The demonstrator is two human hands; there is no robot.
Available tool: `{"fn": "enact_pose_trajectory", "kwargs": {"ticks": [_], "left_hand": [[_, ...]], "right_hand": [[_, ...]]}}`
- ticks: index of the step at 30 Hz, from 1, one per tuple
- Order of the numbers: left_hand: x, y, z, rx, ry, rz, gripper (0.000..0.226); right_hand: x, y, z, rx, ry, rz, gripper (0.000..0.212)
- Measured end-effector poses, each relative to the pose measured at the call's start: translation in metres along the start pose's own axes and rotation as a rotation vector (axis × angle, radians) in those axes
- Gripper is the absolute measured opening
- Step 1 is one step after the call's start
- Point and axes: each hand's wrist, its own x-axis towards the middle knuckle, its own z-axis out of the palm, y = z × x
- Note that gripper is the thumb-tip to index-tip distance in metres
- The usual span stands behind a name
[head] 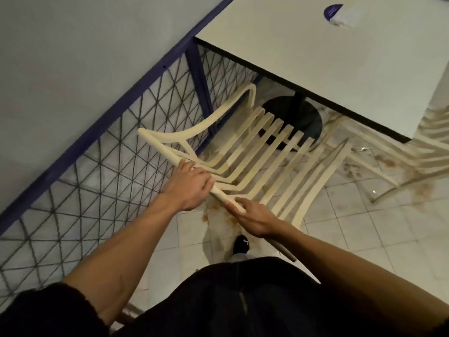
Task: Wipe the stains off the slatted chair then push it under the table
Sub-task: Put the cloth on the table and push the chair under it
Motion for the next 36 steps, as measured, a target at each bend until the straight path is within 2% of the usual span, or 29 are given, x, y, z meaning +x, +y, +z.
{"fn": "enact_pose_trajectory", "kwargs": {"ticks": [3, 5, 8, 13, 16, 19, 22, 26, 32, 36], "left_hand": [[0.013, -0.009, -0.003, 0.064, -0.085, 0.109, 0.060], [0.021, -0.019, -0.007, 0.074, -0.109, 0.184, 0.069], [0.036, -0.039, -0.008, -0.020, -0.085, 0.259, 0.068], [0.072, -0.065, -0.011, -0.047, -0.156, 0.360, 0.059], [0.073, -0.078, -0.018, 0.018, -0.248, 0.422, 0.068], [0.072, -0.090, -0.020, 0.054, -0.205, 0.465, 0.088], [0.073, -0.097, -0.014, 0.104, -0.149, 0.519, 0.096], [0.073, -0.100, -0.018, 0.088, -0.126, 0.521, 0.099], [0.065, -0.122, -0.020, 0.072, -0.093, 0.510, 0.111], [0.070, -0.143, -0.025, 0.082, -0.035, 0.527, 0.111]], "right_hand": [[-0.006, -0.002, -0.003, -0.010, 0.011, 0.020, 0.083], [-0.008, -0.003, -0.002, 0.003, 0.012, 0.052, 0.089], [-0.014, -0.003, 0.004, 0.014, 0.056, 0.101, 0.097], [-0.028, -0.011, 0.011, -0.053, 0.188, 0.228, 0.082], [-0.030, -0.014, 0.023, -0.174, 0.312, 0.349, 0.095], [-0.023, -0.013, 0.033, -0.294, 0.455, 0.492, 0.101], [-0.022, -0.017, 0.043, -0.333, 0.519, 0.582, 0.105], [-0.019, -0.019, 0.042, -0.338, 0.547, 0.594, 0.115], [-0.007, -0.035, 0.045, -0.381, 0.522, 0.531, 0.104], [0.009, -0.049, 0.044, -0.415, 0.538, 0.502, 0.108]]}}
